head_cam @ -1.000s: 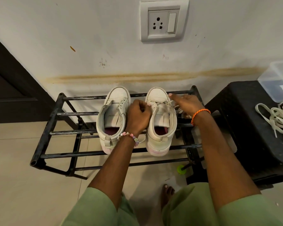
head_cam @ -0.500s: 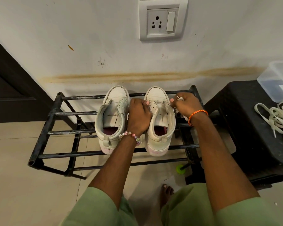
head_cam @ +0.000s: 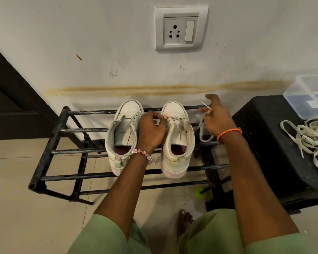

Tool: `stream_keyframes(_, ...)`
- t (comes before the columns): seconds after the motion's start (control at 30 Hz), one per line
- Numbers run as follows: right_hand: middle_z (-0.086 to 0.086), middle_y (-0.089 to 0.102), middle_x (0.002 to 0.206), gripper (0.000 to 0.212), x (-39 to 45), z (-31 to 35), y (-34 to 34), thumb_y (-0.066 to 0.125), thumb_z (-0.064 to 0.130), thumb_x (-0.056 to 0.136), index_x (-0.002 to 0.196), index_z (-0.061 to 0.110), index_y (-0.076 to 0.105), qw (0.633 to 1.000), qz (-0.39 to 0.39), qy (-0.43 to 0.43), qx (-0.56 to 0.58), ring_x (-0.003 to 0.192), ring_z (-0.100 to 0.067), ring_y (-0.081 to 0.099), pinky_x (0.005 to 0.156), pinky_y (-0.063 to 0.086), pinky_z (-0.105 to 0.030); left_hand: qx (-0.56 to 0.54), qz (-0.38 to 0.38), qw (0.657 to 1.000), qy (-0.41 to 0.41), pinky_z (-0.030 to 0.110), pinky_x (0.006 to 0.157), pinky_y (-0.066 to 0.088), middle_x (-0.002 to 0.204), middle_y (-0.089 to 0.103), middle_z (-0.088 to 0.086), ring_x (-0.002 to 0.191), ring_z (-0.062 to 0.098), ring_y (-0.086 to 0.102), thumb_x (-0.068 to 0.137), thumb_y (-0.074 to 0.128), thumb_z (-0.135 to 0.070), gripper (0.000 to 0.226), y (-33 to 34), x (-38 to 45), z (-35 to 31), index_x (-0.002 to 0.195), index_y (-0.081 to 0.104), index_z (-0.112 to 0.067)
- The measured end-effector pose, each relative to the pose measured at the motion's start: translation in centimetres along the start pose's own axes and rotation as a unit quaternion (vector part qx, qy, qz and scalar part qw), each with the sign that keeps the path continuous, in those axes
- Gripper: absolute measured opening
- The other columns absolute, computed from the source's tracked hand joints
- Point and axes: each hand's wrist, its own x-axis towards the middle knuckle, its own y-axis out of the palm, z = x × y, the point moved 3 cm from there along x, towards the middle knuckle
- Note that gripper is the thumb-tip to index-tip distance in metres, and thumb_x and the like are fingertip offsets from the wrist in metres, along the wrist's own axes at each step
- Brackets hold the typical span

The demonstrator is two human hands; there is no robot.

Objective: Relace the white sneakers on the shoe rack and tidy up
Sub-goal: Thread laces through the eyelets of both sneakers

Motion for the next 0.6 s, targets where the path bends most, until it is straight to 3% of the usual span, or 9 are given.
stream_keyframes(0.07, -0.016, 0.058, 0.114, 0.05, -0.1, 0.2, -0.1, 0.039, -0.006, 0.09, 0.136, 0.012, 0.031, 1.0, 0.0, -0.007, 0.019, 0.091, -0.027, 0.062, 0.086, 0.051, -0.035, 0.013, 0.003, 1.0, 0.005, 0.022, 0.074, 0.048, 0.102, 0.064, 0.004, 0.098, 0.018, 0.059, 0.087, 0.063, -0.021, 0.007, 0.0, 0.0, -0.1, 0.085, 0.057, -0.02)
stream_keyframes(0.17, -0.014, 0.056, 0.103, 0.029, 0.0, 0.1, -0.2, 0.049, -0.004, 0.089, 0.116, 0.006, 0.046, 1.0, -0.008, -0.012, -0.011, 0.092, -0.028, 0.063, 0.087, 0.052, -0.042, 0.025, 0.007, 1.0, 0.008, 0.006, 0.062, 0.034, 0.107, 0.061, 0.002, 0.101, 0.014, 0.055, 0.086, 0.063, -0.019, 0.009, -0.1, 0.0, -0.2, 0.093, 0.058, -0.018)
stream_keyframes(0.27, -0.016, 0.063, 0.099, 0.014, 0.1, -0.1, -0.1, 0.05, 0.005, 0.093, 0.103, 0.006, 0.06, 0.997, -0.02, -0.02, -0.075, 0.092, -0.033, 0.061, 0.081, 0.051, -0.04, 0.028, 0.009, 0.999, 0.017, 0.014, 0.066, 0.043, 0.103, 0.062, 0.003, 0.095, 0.016, 0.058, 0.085, 0.064, -0.018, 0.008, -0.2, -0.1, -0.3, 0.091, 0.06, -0.02)
stream_keyframes(0.33, -0.013, 0.06, 0.085, 0.02, 0.1, 0.0, -0.1, 0.048, 0.016, 0.097, 0.104, 0.008, 0.065, 0.995, -0.017, -0.027, -0.092, 0.081, -0.03, 0.057, 0.071, 0.044, -0.032, 0.023, 0.008, 1.0, 0.013, 0.029, 0.071, 0.051, 0.092, 0.064, 0.0, 0.085, 0.019, 0.061, 0.083, 0.063, -0.014, 0.007, -0.4, -0.2, -0.5, 0.089, 0.062, -0.018)
stream_keyframes(0.4, -0.01, 0.057, 0.079, 0.024, -0.2, 0.6, -0.1, 0.047, 0.02, 0.098, 0.106, 0.01, 0.067, 0.994, -0.015, -0.044, -0.094, 0.076, -0.025, 0.053, 0.069, 0.04, -0.03, 0.02, 0.008, 1.0, 0.002, 0.029, 0.072, 0.05, 0.081, 0.063, -0.005, 0.077, 0.015, 0.061, 0.084, 0.06, -0.011, 0.008, -0.6, -0.5, -1.0, 0.089, 0.065, -0.015)
stream_keyframes(0.53, -0.023, 0.059, 0.1, 0.027, -1.0, 2.6, 0.3, 0.05, 0.016, 0.097, 0.112, 0.002, 0.067, 0.991, -0.005, -0.093, -0.1, 0.094, -0.034, 0.056, 0.081, 0.045, -0.039, 0.042, 0.013, 0.999, 0.017, 0.019, 0.063, 0.046, 0.07, 0.064, -0.008, 0.071, 0.011, 0.061, 0.086, 0.061, -0.024, 0.015, -1.0, -1.4, -2.3, 0.08, 0.069, -0.014)
stream_keyframes(0.6, -0.02, 0.058, 0.113, 0.027, -1.1, 3.2, 0.5, 0.053, 0.018, 0.096, 0.118, 0.008, 0.066, 0.993, -0.008, -0.091, -0.077, 0.108, -0.032, 0.054, 0.09, 0.043, -0.036, 0.076, 0.021, 0.996, 0.038, 0.021, 0.063, 0.047, 0.071, 0.067, -0.004, 0.07, 0.012, 0.062, 0.085, 0.062, -0.032, 0.023, -1.0, -2.2, -3.0, 0.078, 0.07, -0.011)
